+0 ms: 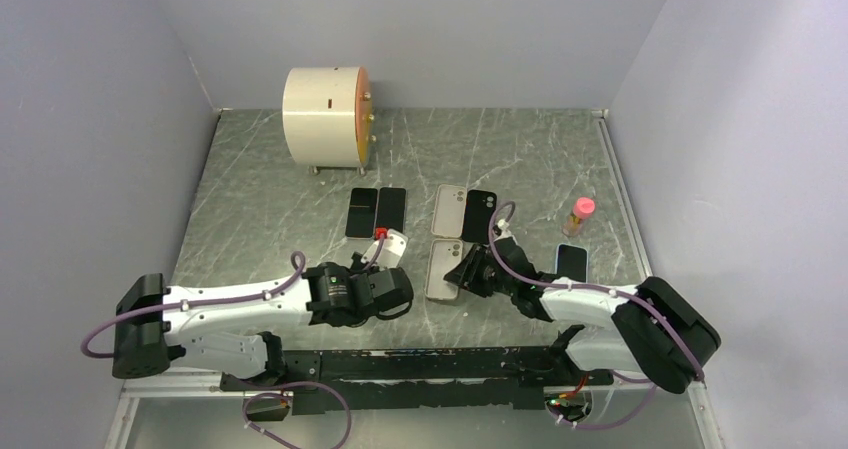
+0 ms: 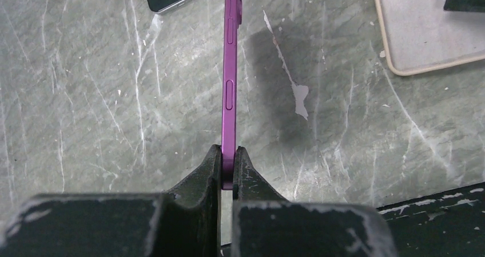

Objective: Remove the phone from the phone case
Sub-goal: Place the phone case at the center of the board, then place the phone at the center of the board.

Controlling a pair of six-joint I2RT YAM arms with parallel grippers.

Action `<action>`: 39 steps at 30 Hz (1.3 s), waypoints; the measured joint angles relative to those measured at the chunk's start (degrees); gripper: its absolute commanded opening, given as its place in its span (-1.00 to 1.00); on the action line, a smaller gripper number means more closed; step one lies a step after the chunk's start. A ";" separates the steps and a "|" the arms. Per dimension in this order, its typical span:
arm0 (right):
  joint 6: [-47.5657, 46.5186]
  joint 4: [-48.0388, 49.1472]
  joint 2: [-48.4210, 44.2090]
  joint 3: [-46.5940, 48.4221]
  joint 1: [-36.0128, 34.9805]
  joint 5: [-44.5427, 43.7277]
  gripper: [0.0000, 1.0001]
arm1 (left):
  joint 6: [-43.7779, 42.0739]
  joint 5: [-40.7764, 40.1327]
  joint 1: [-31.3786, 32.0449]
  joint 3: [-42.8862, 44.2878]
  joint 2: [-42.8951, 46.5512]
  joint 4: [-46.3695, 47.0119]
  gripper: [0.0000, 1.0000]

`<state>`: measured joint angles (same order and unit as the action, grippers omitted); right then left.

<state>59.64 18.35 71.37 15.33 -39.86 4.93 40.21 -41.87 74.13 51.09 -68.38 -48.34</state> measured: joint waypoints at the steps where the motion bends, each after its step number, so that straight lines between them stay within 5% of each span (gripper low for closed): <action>1: -0.07 -0.46 -0.39 -0.02 0.00 -0.28 0.05 | 0.00 0.00 0.02 0.00 -0.55 -0.02 -0.95; 9: -1.81 -4.17 -5.29 -0.02 -0.02 -3.52 0.44 | 1.05 0.00 0.07 0.11 -4.81 -1.14 -0.95; 24: -6.23 -7.10 -6.91 0.74 -0.31 -6.54 0.48 | 4.63 -4.31 3.23 8.20 -19.30 -6.84 -0.94; 30: -6.38 -5.81 -7.56 -0.26 -0.33 -6.51 0.48 | 6.75 -8.13 5.09 11.91 -28.06 -9.60 -0.70; 39: -6.54 -5.20 -9.25 -1.68 -0.33 -6.88 0.48 | 4.37 -6.62 5.20 11.47 -29.77 -3.34 -0.48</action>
<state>53.10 13.15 62.13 13.65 -40.18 -1.96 44.58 -48.49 79.33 62.57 -98.15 -51.68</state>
